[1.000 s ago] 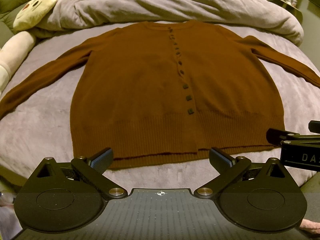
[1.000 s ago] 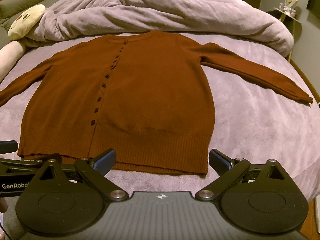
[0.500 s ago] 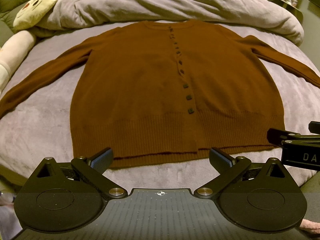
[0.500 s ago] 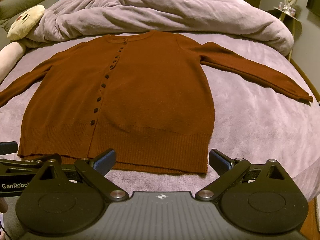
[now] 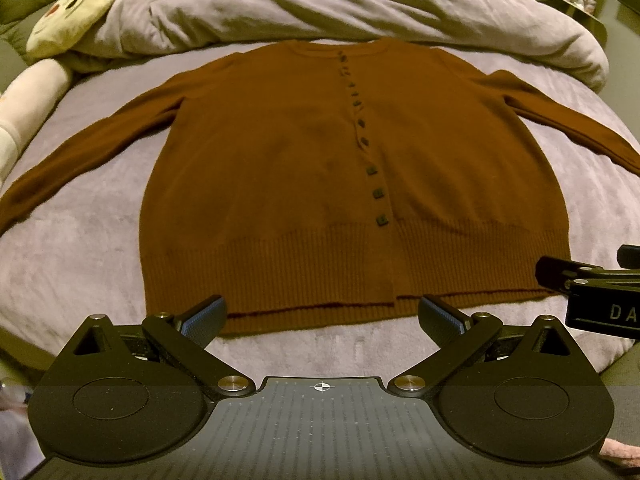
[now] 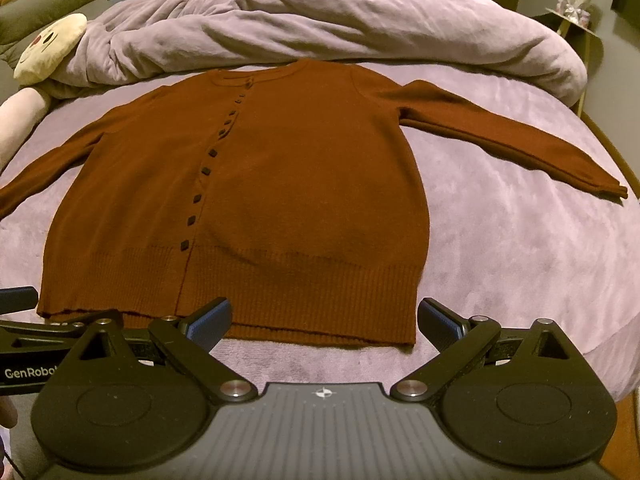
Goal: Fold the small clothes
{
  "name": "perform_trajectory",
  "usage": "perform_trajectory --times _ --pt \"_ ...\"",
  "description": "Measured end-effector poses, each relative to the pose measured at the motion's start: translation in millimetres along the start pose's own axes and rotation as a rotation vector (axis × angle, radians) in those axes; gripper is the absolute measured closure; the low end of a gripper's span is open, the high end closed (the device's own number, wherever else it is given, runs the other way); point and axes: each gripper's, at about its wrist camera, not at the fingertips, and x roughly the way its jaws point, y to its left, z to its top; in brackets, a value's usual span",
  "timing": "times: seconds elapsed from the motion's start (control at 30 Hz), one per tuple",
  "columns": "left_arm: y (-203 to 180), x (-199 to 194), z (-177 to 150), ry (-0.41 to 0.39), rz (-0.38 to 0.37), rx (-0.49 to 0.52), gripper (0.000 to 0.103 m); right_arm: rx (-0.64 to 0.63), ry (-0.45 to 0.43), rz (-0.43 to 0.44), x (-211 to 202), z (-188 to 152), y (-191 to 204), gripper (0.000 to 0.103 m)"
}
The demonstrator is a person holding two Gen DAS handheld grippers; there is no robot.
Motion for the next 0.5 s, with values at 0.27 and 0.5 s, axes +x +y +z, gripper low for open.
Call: perform_trajectory --times 0.27,0.5 --pt "0.0 2.9 0.4 0.007 -0.001 0.002 0.0 0.008 0.006 0.011 2.6 -1.1 -3.3 0.004" --pt "-2.2 5.9 1.3 0.019 -0.009 -0.004 0.0 0.024 0.02 0.029 5.8 -3.0 -6.9 0.004"
